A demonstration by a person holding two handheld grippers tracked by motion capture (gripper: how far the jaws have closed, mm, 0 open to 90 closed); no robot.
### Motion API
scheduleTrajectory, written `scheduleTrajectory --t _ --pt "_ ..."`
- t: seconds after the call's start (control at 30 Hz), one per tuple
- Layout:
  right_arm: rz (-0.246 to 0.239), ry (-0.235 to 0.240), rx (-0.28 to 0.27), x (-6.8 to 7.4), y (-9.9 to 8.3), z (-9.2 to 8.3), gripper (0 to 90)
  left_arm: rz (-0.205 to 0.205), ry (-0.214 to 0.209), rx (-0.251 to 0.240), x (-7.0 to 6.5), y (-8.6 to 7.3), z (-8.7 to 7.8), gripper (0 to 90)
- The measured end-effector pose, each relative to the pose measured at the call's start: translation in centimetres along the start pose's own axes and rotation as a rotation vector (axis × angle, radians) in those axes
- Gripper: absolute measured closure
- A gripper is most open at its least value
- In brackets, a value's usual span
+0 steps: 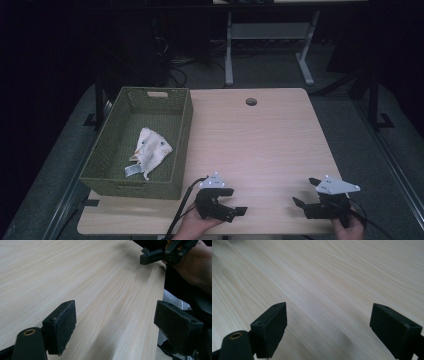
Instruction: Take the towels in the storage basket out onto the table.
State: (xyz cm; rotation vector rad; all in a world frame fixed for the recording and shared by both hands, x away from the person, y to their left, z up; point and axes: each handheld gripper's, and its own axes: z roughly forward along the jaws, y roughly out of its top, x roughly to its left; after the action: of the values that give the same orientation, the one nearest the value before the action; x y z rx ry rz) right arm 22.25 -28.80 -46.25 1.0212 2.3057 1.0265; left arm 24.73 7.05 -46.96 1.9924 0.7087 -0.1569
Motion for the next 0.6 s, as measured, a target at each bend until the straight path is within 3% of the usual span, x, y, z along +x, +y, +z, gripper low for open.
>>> scheduleTrajectory --t 0.17,0.23,0.37,0.53,0.6 --pt "-0.002 0.003 0.0 0.1 0.1 0.1 14.0 -0.001 -0.001 -0.005 0.2 0.3 -0.1 18.1" --pt "-0.002 0.001 0.0 0.1 0.0 0.1 14.0 -0.025 -0.005 -0.025 0.4 0.6 -0.3 18.1" --pt "0.011 -0.002 -0.002 0.0 0.0 0.0 14.0 -0.013 0.001 -0.04 0.5 1.2 -0.6 18.1" --pt "0.013 -0.008 -0.006 0.0 0.0 0.0 14.0 -0.02 0.0 -0.049 0.5 2.9 -1.1 18.0" --pt "0.015 -0.005 -0.001 0.1 0.0 0.2 14.0 -0.002 0.011 -0.036 0.3 3.8 -1.3 18.0"
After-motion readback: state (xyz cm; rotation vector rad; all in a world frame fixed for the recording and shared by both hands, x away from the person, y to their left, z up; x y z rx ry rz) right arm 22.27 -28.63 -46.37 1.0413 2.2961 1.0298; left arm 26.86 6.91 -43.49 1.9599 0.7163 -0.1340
